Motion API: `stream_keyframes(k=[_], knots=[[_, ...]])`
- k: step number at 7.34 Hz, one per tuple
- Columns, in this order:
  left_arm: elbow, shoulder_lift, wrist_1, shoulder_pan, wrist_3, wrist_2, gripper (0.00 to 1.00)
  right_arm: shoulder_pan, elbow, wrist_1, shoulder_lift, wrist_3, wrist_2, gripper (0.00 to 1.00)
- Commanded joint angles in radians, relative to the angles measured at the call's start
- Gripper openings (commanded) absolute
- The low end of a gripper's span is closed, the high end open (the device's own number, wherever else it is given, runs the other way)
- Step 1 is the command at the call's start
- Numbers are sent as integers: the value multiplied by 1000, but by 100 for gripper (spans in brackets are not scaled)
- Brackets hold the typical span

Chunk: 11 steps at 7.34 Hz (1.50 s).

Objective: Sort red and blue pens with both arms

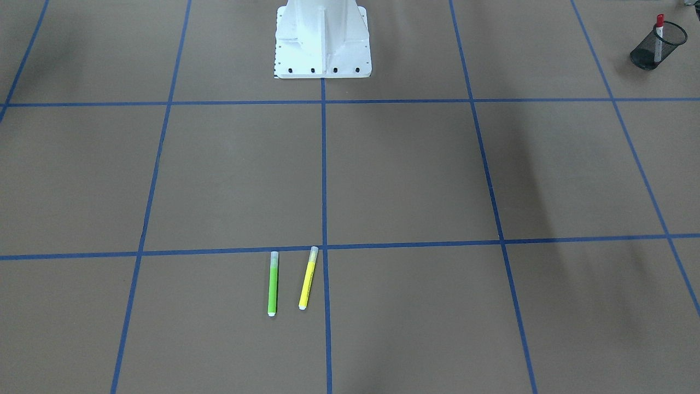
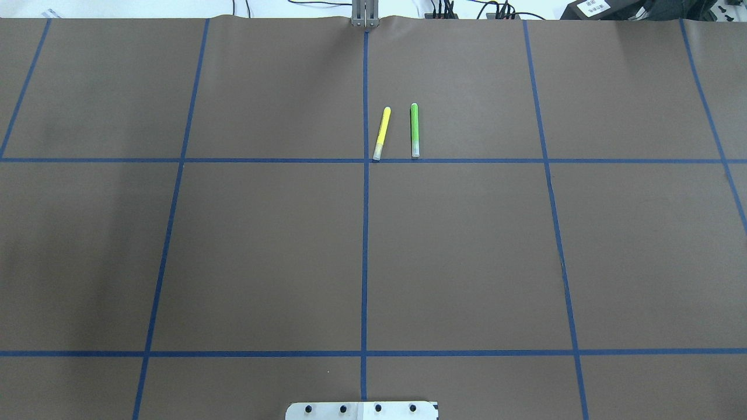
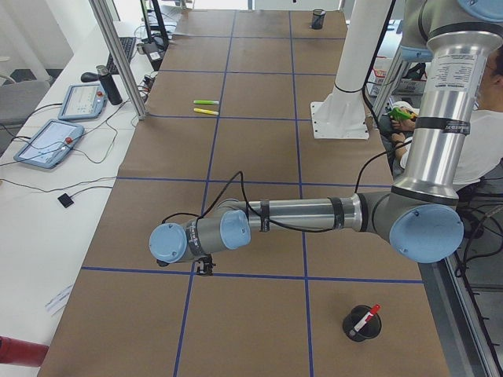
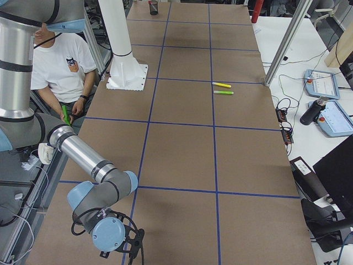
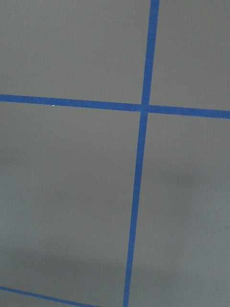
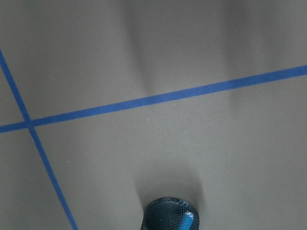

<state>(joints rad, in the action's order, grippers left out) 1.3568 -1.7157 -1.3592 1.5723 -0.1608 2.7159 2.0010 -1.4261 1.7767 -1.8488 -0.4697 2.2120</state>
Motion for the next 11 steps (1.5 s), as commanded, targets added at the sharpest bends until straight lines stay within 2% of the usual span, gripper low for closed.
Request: stream_keyframes(k=[1,4,6,7,8,9,11], knots=[[1,-1,-21,0,0,-1,100,-66,10,-111,66,170,21,100],[10,-18,-53,0,0,-2,100,-245,15,-132,230,320,133,100],[16,-44,-60,2,0,-22,100,-400,10,-257,299,499,181,100],[54,-60,-60,2,0,-116,100,-468,12,-366,303,579,184,100],[102,-58,-60,3,3,-161,100,-500,0,-441,304,676,190,100],[134,-48,-60,6,1,-163,100,-514,-11,-471,304,710,214,100],[209,-10,-60,8,-5,-269,100,-515,-92,-464,303,711,224,100]])
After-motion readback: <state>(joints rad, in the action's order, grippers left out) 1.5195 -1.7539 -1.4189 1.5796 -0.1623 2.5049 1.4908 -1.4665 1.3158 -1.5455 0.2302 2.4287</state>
